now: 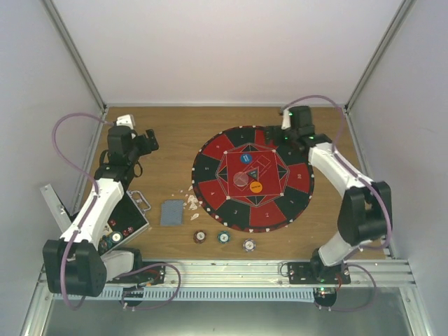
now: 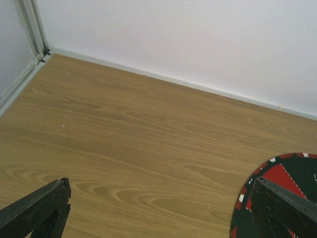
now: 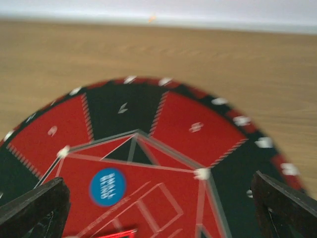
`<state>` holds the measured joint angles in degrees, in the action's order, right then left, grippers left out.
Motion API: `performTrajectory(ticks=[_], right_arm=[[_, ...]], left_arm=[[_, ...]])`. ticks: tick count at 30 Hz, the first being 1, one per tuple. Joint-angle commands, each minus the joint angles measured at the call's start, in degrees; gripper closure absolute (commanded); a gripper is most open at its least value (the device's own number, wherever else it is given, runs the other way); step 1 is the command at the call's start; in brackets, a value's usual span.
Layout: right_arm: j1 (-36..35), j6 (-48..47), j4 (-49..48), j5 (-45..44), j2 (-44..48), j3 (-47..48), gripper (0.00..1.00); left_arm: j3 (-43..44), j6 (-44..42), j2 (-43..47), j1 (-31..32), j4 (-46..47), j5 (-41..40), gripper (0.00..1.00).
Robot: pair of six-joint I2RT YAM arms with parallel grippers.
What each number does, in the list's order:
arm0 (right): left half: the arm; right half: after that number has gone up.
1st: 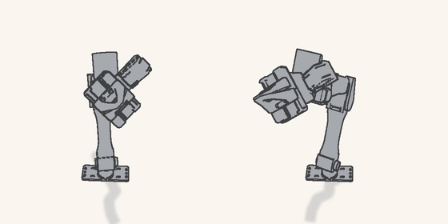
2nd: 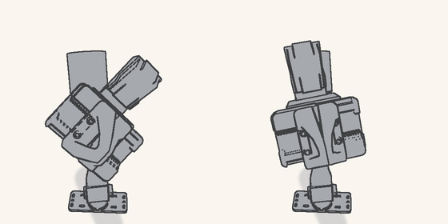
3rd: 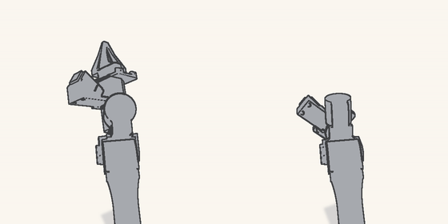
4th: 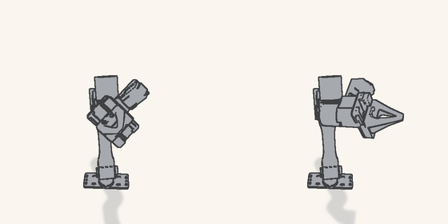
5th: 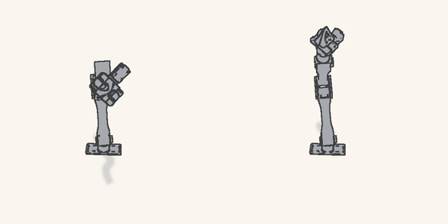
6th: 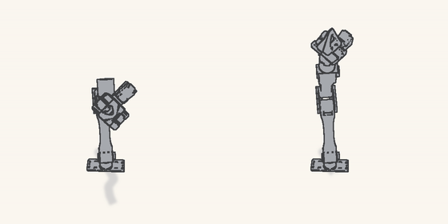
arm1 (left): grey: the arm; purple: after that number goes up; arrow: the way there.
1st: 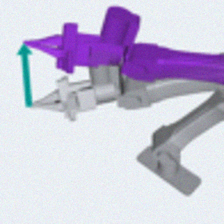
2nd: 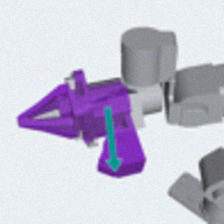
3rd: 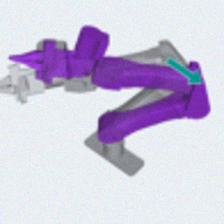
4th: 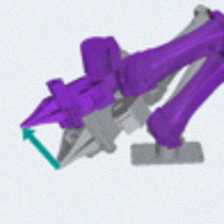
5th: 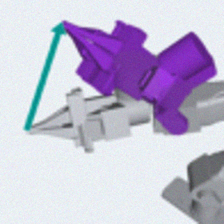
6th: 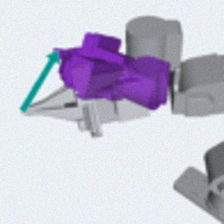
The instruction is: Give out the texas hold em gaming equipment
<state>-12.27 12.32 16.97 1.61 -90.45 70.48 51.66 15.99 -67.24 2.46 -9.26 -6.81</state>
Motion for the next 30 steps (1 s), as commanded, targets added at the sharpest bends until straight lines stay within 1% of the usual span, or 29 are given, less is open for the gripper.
performTrajectory(ticks=[1,3,4,10,13,15,20,25,30], right_arm=[[-6.5,-4.8,6.5,7.4,-7.1,4.2,0.0],[-9.4,-6.7,9.5,9.2,-10.6,5.6,0.0],[-10.9,-7.1,10.7,8.6,-12.0,5.7,0.0],[-18.5,-7.9,11.6,7.8,-16.7,3.7,0.03],[-20.9,-7.9,12.6,6.2,-19.4,4.6,0.09],[-21.4,-7.8,13.1,5.7,-20.5,5.1,0.13],[-21.5,-7.2,14.4,4.4,-21.0,4.1,0.13],[-21.7,-6.4,14.4,2.6,-18.7,0.5,0.13],[-21.9,-6.0,14.6,1.7,-18.0,-0.7,0.13]], left_arm=[[1.9,0.4,-2.0,-0.1,0.0,3.4,0.01],[2.3,-0.4,-2.5,-0.1,-0.3,3.3,0.01],[2.5,-0.9,-2.8,-0.1,-0.4,3.0,0.01],[4.2,-5.1,-4.0,-0.1,-0.7,1.4,0.01],[5.6,-6.2,-5.3,-0.1,-0.5,1.1,0.01],[6.6,-6.4,-6.4,-0.1,-0.3,1.6,0.01],[7.5,-5.9,-7.4,-0.1,-0.4,2.2,0.01],[7.1,-5.9,-7.5,-0.1,-0.6,2.7,0.01],[7.1,-5.5,-7.7,-0.1,-1.3,2.9,0.01]])
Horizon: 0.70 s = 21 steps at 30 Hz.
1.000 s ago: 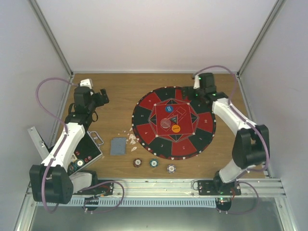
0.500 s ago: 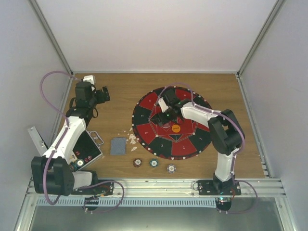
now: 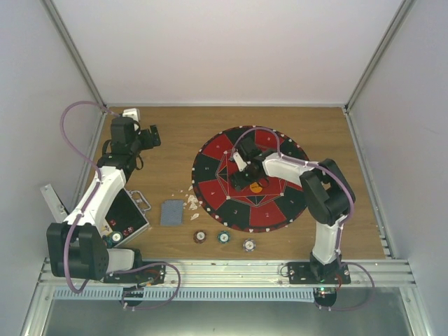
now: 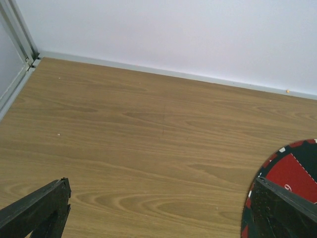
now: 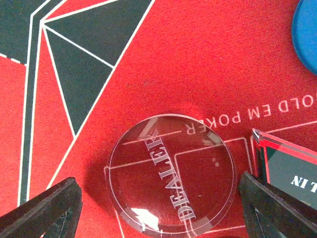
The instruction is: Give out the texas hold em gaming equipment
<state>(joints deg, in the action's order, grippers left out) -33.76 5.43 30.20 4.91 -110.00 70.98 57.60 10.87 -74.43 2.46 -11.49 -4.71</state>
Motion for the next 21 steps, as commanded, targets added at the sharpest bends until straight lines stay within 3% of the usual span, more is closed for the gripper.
performTrajectory(ticks=[1,12,21], right_arm=[[-0.4,1.0,1.3,-1.7,1.7,-1.3,0.13],[-2.3,-0.8,0.5,-4.8,-0.2,-1.5,0.14],[-3.2,-0.6,0.1,-7.7,-1.1,-1.7,0.25]], left_arm=[[1.3,-0.3,-0.7,-0.1,1.0,0.9,0.01],[2.4,0.1,-2.9,-0.1,1.2,2.3,0.01],[2.9,-0.8,-3.4,-0.1,1.4,2.2,0.01]])
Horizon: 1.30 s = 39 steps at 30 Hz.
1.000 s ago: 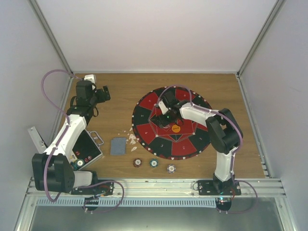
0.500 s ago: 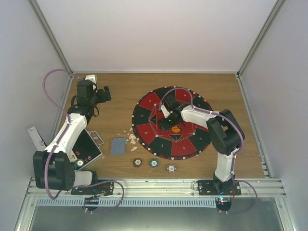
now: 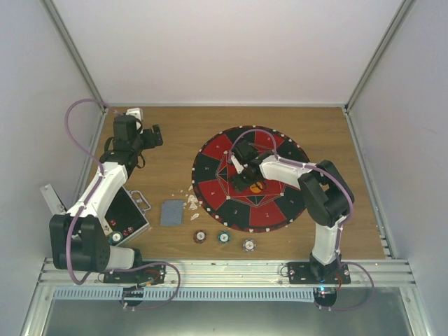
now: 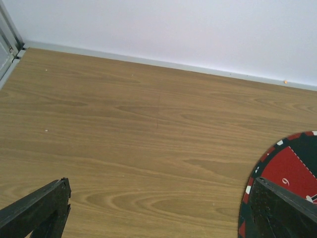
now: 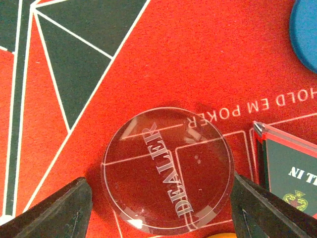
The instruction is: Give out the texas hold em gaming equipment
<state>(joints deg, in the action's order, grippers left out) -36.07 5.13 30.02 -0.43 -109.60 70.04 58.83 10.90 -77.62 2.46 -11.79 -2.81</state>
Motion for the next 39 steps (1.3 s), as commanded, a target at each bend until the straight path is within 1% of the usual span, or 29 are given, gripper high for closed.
performTrajectory(ticks=[1,5,10,14,19,23,29,34,39], right_arm=[[-0.9,-0.3,0.3,-2.6,-1.6,-0.6,0.26],[-0.9,-0.5,0.2,-3.1,-2.5,0.4,0.32],[-0.9,-0.8,0.5,-2.8,-3.5,3.9,0.38],[-0.9,-0.4,1.0,-2.5,-1.0,5.0,0.4],[-0.9,-0.1,3.5,-2.3,4.8,4.0,0.41],[-0.9,1.5,5.9,-1.3,10.9,0.7,0.41],[-0.9,6.3,8.3,0.2,19.0,-9.4,0.41],[-0.9,10.4,8.1,2.5,22.2,-15.5,0.41],[-0.9,13.5,5.3,3.4,22.3,-19.2,0.42]], left_arm=[[1.7,-0.7,-0.2,-0.1,1.7,0.3,0.01],[1.6,-0.7,-0.1,-0.1,1.7,0.2,0.01],[1.5,-0.6,0.1,-0.1,1.6,-0.1,0.01],[1.4,-0.3,0.2,-0.1,1.6,-0.6,0.01],[0.9,0.7,0.4,-0.1,1.4,-0.9,0.01],[0.4,1.1,0.8,-0.1,1.5,-1.1,0.01],[-0.4,1.6,1.2,-0.1,1.5,-1.0,0.01],[-0.7,2.0,1.1,-0.1,1.5,-0.4,0.01],[-0.7,1.8,1.2,-0.1,1.4,-0.4,0.01]])
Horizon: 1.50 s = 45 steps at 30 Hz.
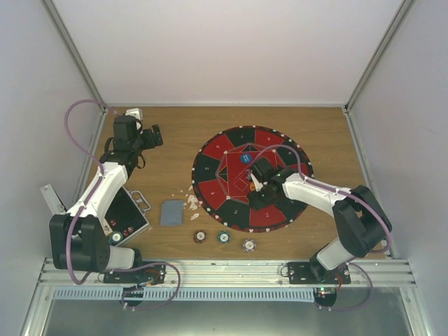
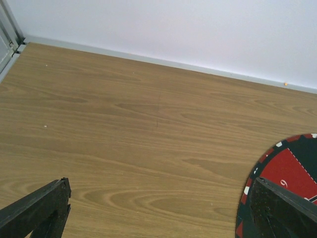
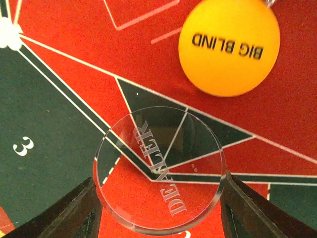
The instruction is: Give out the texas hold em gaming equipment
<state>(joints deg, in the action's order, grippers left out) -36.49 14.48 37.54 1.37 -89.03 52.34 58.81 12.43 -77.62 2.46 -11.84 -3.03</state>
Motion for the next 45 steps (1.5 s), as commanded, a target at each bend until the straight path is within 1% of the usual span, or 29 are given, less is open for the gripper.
performTrajectory(ticks=[1,10,13,18,20,22,24,27,31,33,36,38,42,45], right_arm=[[-0.5,4.5,-2.5,1.6,1.5,-1.9,0.42],[-0.5,4.8,-3.9,1.6,0.8,-3.6,0.41],[-0.5,4.9,-3.7,0.8,0.4,-3.7,0.37],[-0.5,4.6,-1.6,-0.4,1.0,-1.4,0.19],[-0.1,4.3,0.2,-1.2,1.5,1.5,0.11],[1.6,4.4,1.3,-1.3,1.7,5.3,0.06],[4.6,4.6,1.1,-0.5,1.3,8.8,0.06],[8.9,4.2,-1.3,1.1,-1.3,11.0,0.07],[12.7,3.2,-3.4,1.4,-9.2,15.3,0.08],[13.8,2.9,-5.0,3.0,-12.1,17.0,0.07],[14.3,0.8,-6.8,6.5,-15.1,19.2,0.06],[14.3,-0.5,-6.3,7.2,-16.2,19.8,0.06],[14.2,-2.2,-5.0,6.6,-16.1,17.7,0.08],[14.0,-3.2,-5.1,7.0,-15.7,15.6,0.12]], left_arm=[[-0.7,0.3,1.2,-0.1,1.5,-0.2,0.01],[-0.8,0.4,1.5,-0.1,1.5,-0.6,0.01],[-0.9,0.4,1.6,-0.1,1.4,-0.6,0.01],[-0.8,0.2,1.6,-0.1,1.3,-0.8,0.01],[-0.7,0.1,1.6,-0.1,1.2,-0.9,0.01],[-0.5,0.1,1.5,-0.1,1.1,-0.9,0.01],[-0.3,0.2,1.5,-0.1,1.0,-0.8,0.01],[-0.3,0.4,1.5,-0.1,1.0,-0.6,0.01],[-0.3,0.6,1.8,-0.1,0.8,-0.6,0.01],[-0.3,0.5,2.2,-0.1,0.8,-0.8,0.01],[-0.1,0.0,2.5,-0.1,0.6,-1.2,0.01],[-0.1,-0.1,2.7,-0.1,0.5,-1.4,0.01],[-0.9,0.2,3.4,-0.1,0.5,-2.2,0.01],[-1.6,0.9,3.6,-0.1,0.5,-2.3,0.01]])
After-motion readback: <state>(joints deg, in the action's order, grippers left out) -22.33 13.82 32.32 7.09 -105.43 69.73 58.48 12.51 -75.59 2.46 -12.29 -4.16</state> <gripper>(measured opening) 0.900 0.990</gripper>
